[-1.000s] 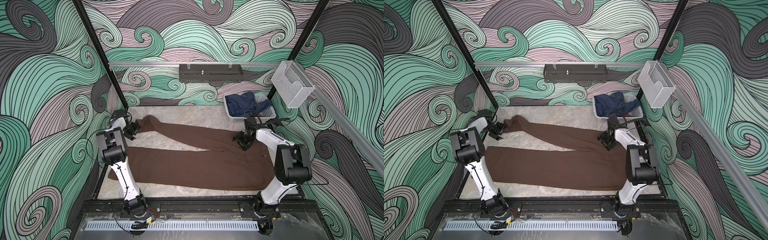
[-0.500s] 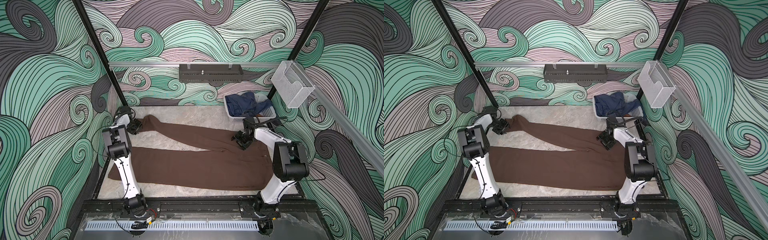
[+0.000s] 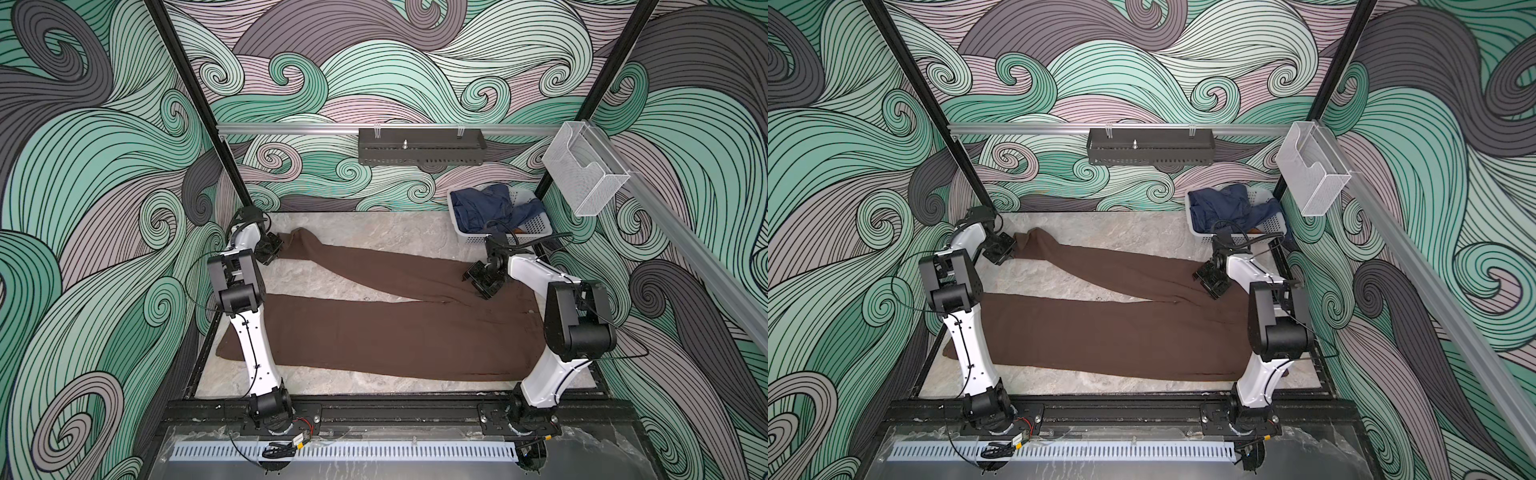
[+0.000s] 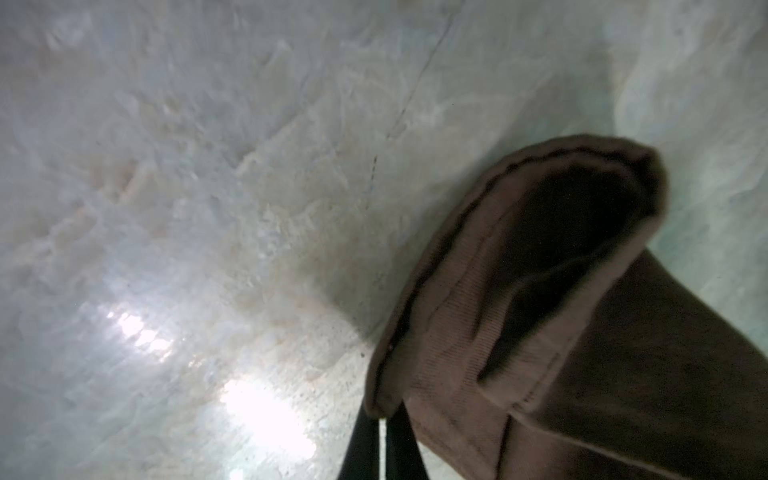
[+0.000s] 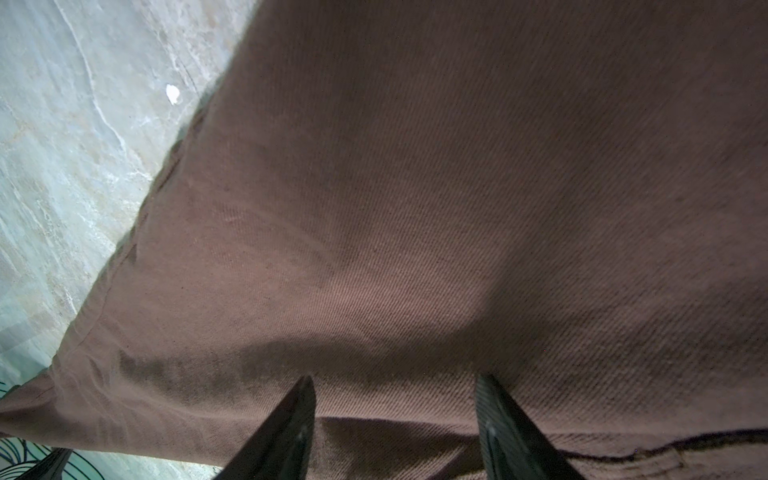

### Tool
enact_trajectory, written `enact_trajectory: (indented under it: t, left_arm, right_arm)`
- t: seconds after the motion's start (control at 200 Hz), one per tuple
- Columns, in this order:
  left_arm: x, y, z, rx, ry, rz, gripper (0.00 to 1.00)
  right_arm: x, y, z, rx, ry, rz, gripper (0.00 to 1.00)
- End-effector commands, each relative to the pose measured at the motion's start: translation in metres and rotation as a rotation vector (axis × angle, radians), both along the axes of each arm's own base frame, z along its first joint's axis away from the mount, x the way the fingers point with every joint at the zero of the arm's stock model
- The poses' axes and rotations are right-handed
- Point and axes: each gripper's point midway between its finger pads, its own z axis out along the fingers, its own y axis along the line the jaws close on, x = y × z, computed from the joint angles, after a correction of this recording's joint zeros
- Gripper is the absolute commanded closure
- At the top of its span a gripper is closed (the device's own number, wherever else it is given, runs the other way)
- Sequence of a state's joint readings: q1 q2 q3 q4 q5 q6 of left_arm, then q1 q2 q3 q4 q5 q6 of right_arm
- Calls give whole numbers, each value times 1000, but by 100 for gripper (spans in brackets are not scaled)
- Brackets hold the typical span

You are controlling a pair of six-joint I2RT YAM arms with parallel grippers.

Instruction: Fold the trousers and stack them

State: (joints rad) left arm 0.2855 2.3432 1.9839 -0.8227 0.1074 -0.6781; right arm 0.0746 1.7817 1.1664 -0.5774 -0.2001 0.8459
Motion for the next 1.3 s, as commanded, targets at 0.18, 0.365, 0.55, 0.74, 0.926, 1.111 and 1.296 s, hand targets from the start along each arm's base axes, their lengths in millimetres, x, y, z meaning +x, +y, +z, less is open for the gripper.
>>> enact_trajectory:
  t: [0.18, 0.365, 0.55, 0.74, 0.926, 1.111, 1.296]
  left_arm:
    - [-1, 8, 65, 85, -77, -16, 100]
    - [-16, 18, 110, 148, -132, 4, 100]
    - [-23, 38, 141, 206, -206, 16, 100]
    - [-38, 51, 129, 163, -158, 41, 100]
    - [-61, 52, 104, 96, -74, 67, 100]
    - [-94, 52, 82, 82, -36, 110, 100]
    - [-107, 54, 73, 43, -14, 126, 94]
  right_arm:
    - [1, -1, -1, -16, 6, 1, 38]
    - [3, -6, -4, -43, 12, -8, 38]
    - [13, -21, -16, -85, 31, -31, 38]
    - [18, -33, -28, -92, 75, -60, 39]
    - [12, -36, -27, -84, 88, -65, 40]
    - [0, -35, -17, -78, 74, -57, 40]
    - [-6, -39, -5, -97, 51, -49, 39]
